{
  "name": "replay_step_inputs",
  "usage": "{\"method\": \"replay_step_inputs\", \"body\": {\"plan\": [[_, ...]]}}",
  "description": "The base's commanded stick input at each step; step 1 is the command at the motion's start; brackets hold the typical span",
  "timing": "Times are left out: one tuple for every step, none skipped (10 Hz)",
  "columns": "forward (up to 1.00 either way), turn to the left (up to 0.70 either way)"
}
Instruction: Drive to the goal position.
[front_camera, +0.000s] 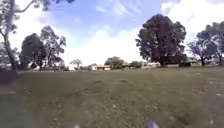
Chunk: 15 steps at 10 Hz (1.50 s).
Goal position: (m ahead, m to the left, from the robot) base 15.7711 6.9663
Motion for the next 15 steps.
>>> {"method": "replay_step_inputs", "body": {"plan": [[0.7, 0.0], [0.7, 0.0], [0.7, 0.0], [0.7, 0.0], [0.7, 0.0], [0.7, 0.0], [0.7, 0.0], [0.7, 0.0], [0.7, 0.0], [0.7, 0.0], [0.7, 0.0], [0.7, 0.0], [0.7, 0.0], [0.7, 0.0], [0.7, 0.0]]}}
